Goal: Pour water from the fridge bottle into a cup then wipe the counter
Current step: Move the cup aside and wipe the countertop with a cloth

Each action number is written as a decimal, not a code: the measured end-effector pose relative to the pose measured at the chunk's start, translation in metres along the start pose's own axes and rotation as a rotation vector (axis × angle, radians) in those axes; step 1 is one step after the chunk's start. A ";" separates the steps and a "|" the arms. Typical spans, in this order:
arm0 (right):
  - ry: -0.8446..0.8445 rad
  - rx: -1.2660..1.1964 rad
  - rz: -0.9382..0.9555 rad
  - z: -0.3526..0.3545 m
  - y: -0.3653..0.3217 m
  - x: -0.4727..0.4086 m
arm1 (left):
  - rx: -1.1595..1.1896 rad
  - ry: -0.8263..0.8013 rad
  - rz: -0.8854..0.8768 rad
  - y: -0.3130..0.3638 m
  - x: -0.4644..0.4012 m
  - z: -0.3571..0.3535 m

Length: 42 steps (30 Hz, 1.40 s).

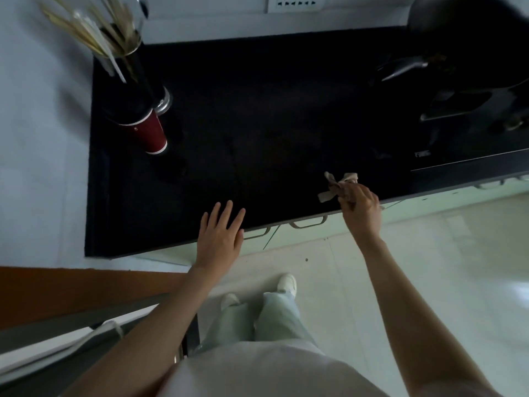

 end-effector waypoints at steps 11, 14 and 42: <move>-0.128 -0.162 0.451 -0.047 -0.115 0.045 | 0.033 0.017 0.067 0.007 0.000 0.004; -0.123 -0.123 0.512 -0.032 -0.092 0.025 | 0.006 -0.020 0.062 0.006 -0.002 0.003; -0.119 -0.002 0.313 -0.019 0.012 -0.142 | -0.028 -0.039 0.231 0.061 -0.071 -0.004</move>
Point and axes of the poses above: each hand's wrist, its own x-axis away from the middle knuckle, its own z-axis out of the back of the hand, y = z × x, the point moved 5 cm from there along -x, towards the middle knuckle, and after that the axes turned 1 degree about x, right-handed, at the moved point
